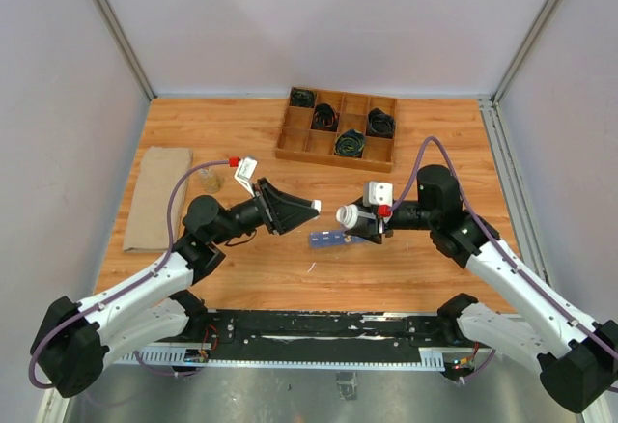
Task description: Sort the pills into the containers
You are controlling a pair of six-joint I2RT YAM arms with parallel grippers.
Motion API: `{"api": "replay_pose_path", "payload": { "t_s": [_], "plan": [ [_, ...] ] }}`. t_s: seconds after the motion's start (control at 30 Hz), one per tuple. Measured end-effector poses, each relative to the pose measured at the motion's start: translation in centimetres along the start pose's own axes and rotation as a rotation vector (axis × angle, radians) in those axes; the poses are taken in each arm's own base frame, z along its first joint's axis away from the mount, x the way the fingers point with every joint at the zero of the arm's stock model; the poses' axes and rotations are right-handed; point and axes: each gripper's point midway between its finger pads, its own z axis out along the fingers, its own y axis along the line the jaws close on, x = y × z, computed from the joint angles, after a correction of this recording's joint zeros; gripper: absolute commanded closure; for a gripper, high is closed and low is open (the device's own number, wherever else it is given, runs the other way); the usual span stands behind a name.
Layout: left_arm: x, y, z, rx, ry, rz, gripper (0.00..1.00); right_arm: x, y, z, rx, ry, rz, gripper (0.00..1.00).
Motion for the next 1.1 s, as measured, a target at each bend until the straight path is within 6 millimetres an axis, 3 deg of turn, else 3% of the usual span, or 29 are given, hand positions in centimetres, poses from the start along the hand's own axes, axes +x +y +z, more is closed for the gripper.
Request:
{"api": "replay_pose_path", "payload": {
  "t_s": [0.53,1.1],
  "plan": [
    [2.1,1.0,1.7,-0.044,0.027,-0.021,0.68,0.9,0.3,1.1,0.001,0.048,0.008,0.86],
    [2.7,1.5,2.5,-0.065,0.036,-0.014,0.68,1.2,0.4,1.5,-0.002,0.060,0.011,0.87]
  ]
}}
